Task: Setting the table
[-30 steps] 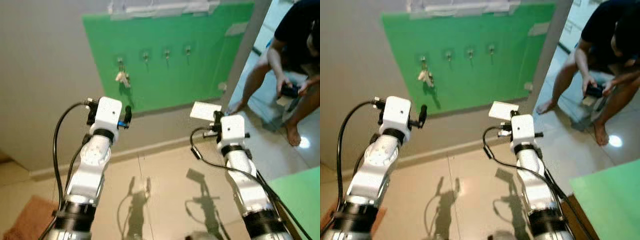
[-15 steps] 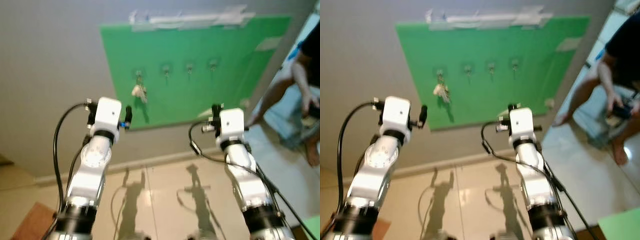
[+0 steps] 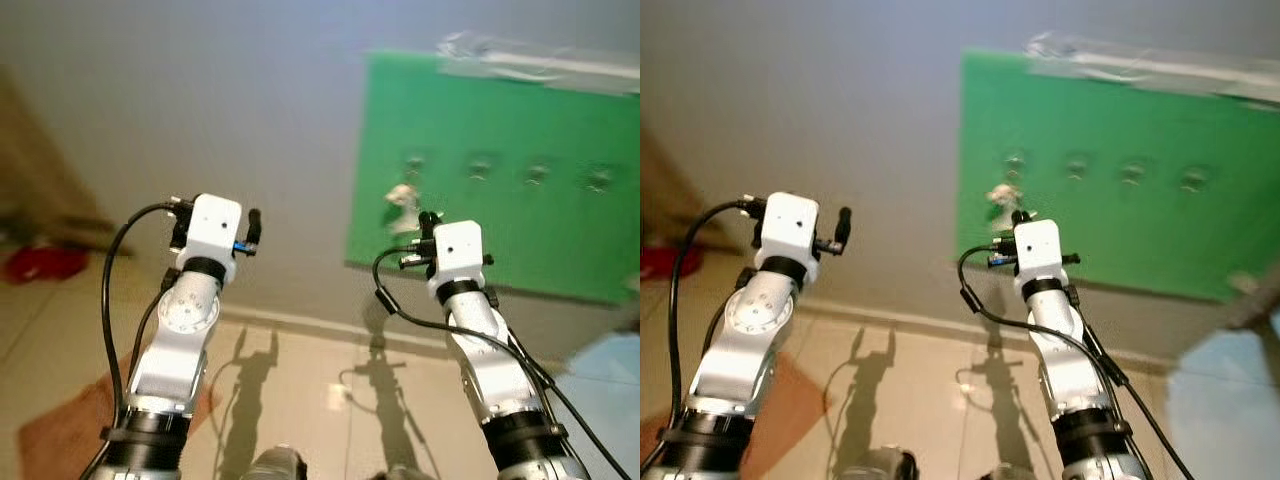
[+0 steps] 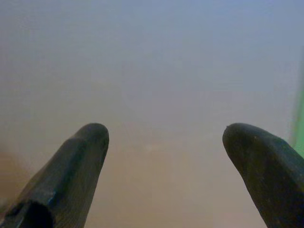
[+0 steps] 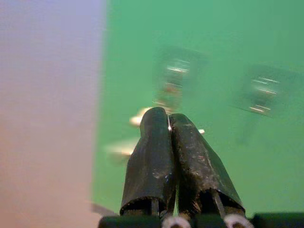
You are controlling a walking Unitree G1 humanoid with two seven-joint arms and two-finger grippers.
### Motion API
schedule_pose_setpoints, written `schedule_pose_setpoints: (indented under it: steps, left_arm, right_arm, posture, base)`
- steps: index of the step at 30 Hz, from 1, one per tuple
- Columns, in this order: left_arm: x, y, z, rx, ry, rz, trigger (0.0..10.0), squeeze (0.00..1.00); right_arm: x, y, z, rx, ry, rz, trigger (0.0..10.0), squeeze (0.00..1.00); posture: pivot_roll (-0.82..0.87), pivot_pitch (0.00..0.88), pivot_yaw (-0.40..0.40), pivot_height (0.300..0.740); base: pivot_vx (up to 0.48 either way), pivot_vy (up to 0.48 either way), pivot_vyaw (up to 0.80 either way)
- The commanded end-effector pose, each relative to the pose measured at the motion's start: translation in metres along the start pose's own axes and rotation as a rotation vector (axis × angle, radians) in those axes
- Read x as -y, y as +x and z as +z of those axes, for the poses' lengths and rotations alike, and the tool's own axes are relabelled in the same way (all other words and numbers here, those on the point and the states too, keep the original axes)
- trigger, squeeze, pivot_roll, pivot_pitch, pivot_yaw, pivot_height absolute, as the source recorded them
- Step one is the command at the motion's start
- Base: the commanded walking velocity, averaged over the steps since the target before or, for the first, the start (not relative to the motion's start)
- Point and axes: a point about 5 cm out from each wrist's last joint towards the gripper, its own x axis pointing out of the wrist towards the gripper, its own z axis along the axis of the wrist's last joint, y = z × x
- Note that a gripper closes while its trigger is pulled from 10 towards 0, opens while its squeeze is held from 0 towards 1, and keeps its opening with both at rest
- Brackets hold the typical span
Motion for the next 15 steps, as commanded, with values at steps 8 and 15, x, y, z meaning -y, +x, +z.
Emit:
schedule_pose_setpoints:
  steps: [8, 15]
  left_arm:
    - [0.0106, -0.0004, 0.0059, 0.029, 0.021, -0.051, 10.0, 0.0]
    - [0.0109, 0.0007, 0.0059, 0.024, 0.0, -0.067, 10.0, 0.0]
  right_arm:
    - [0.0101, -0.0041, -0.0035, -0.017, 0.022, -0.045, 10.0, 0.0]
    - [0.01, -0.0046, -0.0035, -0.015, 0.02, -0.045, 10.0, 0.0]
  posture:
    - [-0.04, 0.082, 0.03, 0.74]
    - [-0.04, 0.081, 0.031, 0.74]
  base:
    - [0.0, -0.447, 0.36]
    - [0.0, -0.064, 0.0]
